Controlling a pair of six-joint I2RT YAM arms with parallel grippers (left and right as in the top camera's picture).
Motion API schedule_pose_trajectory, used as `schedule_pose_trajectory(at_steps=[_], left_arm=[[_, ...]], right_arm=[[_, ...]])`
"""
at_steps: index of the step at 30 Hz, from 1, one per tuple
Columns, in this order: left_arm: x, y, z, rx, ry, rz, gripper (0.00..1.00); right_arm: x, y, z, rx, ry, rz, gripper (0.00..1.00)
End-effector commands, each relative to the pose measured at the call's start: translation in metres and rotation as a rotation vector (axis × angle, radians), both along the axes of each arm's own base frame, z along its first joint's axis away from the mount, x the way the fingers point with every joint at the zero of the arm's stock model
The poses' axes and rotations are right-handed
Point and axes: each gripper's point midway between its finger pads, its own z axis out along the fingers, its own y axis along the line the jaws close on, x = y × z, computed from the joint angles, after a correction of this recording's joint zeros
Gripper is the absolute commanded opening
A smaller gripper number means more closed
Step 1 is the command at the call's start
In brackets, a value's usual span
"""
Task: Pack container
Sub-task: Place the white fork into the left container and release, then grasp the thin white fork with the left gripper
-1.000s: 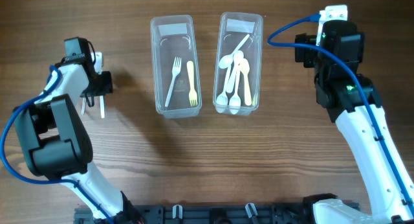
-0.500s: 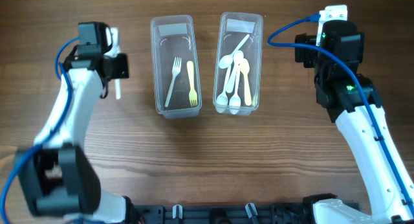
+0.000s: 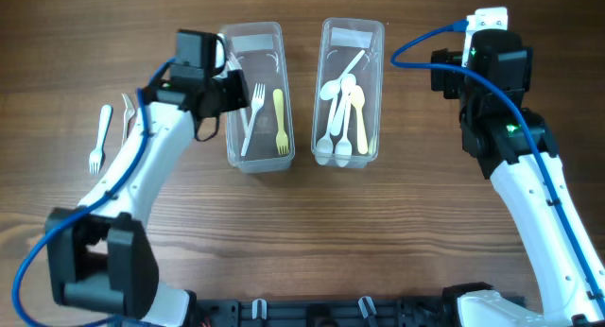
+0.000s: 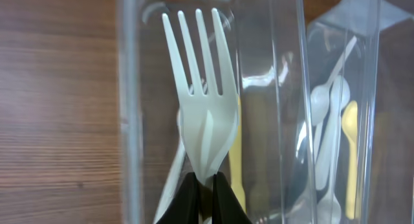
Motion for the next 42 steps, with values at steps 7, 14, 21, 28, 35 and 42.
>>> schedule_pose_trajectory(at_steps=[7,14,21,28,35,42], left_arm=[[0.009,-0.026,0.007,-0.051,-0.048,-0.034,0.81],[0.010,-0.016,0.044,-0.004,-0.164,-0.059,0.83],[-0.009,0.091,0.052,0.387,-0.126,0.091,0.81],[-0.046,0.204,0.020,0.512,0.107,0.281,0.75],[-0.056,0.252,-0.039,0.287,0.242,0.371,0.62],[-0.047,0.251,-0.102,0.237,0.310,0.203,0.61]], right_arm=[[0.001,-0.003,0.001,-0.017,-0.002,-0.015,1.00],[0.001,-0.003,0.001,-0.017,-0.002,-0.015,1.00],[0.001,-0.003,0.001,-0.017,-0.002,-0.015,1.00],[0.001,-0.003,0.001,-0.017,-0.001,-0.015,1.00],[0.001,-0.003,0.000,-0.017,-0.001,-0.015,1.00],[0.001,-0.003,0.000,-0.017,-0.001,-0.015,1.00]])
